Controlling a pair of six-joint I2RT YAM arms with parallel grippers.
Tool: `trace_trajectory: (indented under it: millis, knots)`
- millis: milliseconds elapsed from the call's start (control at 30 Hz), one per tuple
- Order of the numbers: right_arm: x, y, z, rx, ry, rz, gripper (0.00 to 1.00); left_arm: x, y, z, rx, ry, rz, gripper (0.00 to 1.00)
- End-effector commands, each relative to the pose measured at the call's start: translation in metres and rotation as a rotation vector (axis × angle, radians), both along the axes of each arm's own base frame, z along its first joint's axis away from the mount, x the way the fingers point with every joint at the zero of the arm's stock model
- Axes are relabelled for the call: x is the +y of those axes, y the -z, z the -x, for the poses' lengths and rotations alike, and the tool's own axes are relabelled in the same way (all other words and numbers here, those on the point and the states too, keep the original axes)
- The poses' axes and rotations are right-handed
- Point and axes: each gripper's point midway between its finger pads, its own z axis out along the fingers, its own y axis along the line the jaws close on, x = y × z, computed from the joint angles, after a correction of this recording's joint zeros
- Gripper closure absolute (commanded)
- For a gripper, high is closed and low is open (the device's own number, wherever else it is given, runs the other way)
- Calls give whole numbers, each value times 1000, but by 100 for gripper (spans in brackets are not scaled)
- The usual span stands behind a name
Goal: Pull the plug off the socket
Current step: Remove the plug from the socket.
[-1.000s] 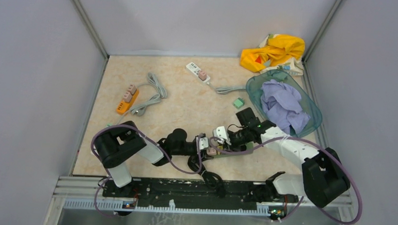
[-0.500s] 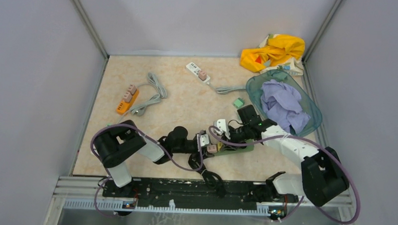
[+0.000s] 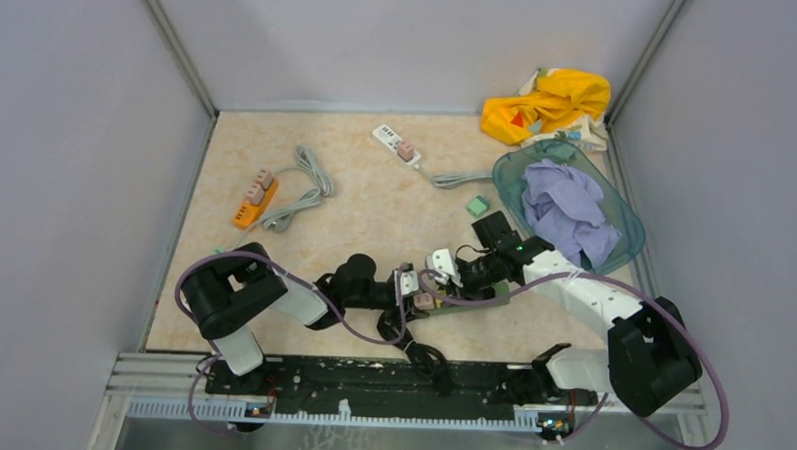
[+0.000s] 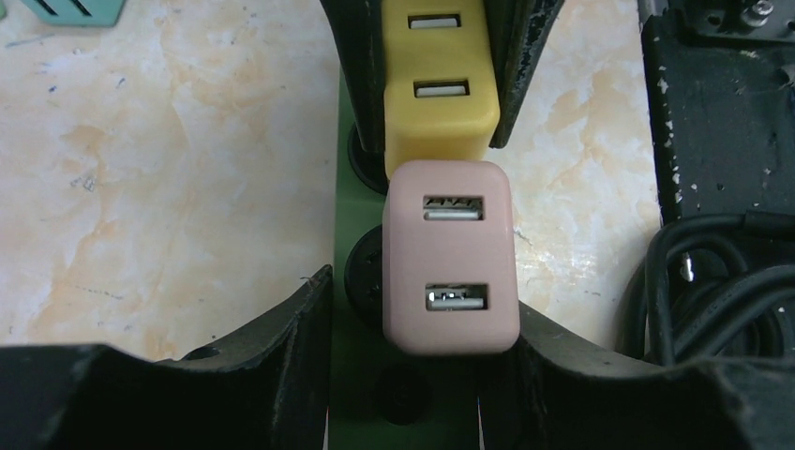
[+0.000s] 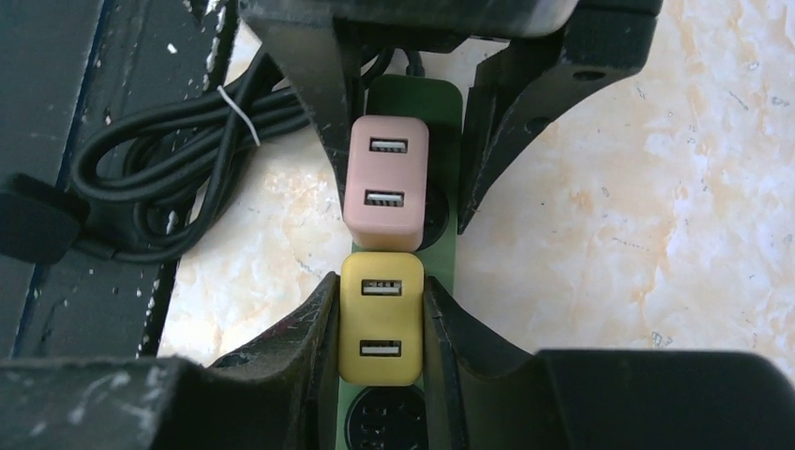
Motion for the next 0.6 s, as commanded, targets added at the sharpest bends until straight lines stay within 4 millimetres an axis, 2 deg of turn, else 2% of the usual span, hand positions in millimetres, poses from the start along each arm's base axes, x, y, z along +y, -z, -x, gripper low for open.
trace_trajectory:
  millis: [0, 100, 200, 400, 500, 567]
  knots:
    - [43, -41, 0, -18, -40, -157, 100, 19, 35, 11, 106, -14, -133, 99]
    - [50, -44, -17, -7, 61, -163, 100, 18, 34, 10, 107, -11, -136, 99]
    - [49, -42, -32, -24, 137, -142, 100, 17, 36, 10, 110, -9, -139, 99]
    - [22, -45, -58, -49, 229, -143, 100, 21, 38, 12, 110, -16, -144, 99]
    - [10, -48, -59, -68, 228, -144, 100, 25, 38, 12, 108, -26, -146, 99]
    - [8, -50, -50, -66, 179, -159, 100, 27, 38, 12, 104, -31, -143, 99]
